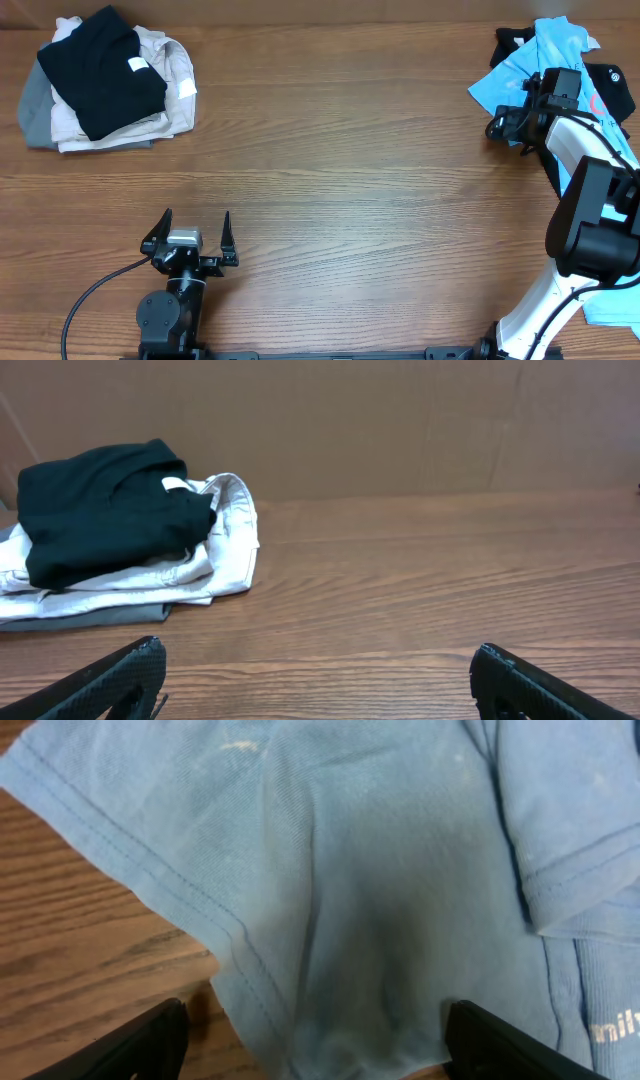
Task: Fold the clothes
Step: 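Reach the right gripper to the light-blue polo and grasp it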
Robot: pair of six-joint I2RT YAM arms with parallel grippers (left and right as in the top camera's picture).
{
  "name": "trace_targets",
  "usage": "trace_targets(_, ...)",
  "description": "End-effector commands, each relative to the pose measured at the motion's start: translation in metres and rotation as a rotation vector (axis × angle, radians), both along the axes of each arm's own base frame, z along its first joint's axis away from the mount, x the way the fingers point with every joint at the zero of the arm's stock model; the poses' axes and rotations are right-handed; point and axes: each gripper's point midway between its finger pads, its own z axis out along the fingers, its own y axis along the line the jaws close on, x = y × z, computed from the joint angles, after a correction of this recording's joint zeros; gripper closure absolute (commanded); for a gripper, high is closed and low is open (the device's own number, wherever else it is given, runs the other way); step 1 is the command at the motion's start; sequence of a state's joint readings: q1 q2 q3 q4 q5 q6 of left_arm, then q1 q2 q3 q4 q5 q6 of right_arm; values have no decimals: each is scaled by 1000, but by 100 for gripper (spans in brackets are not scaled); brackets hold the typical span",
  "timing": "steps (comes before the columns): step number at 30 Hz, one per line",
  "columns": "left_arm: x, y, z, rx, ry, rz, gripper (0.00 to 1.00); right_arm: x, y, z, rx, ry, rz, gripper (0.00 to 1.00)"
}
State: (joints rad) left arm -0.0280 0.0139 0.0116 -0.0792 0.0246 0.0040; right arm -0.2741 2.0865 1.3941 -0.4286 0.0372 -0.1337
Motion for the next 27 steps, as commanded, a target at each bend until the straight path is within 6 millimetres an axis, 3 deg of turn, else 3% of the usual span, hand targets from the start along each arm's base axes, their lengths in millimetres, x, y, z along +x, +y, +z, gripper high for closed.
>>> trace_targets(1, 0, 3, -1, 20, -5, 14, 0, 11, -2, 9, -18, -33, 6, 17)
trace_targets(16, 0, 3, -1, 20, -5, 14, 0, 16, -3, -1, -20, -40, 8, 30)
trace_targets(22, 0, 3, -1, 20, -5, 14, 0, 17, 5, -16, -22, -15, 38, 34)
trace_targets(27, 0, 3, -1, 20, -5, 14, 0, 21, 9, -18, -28, -21, 54, 56)
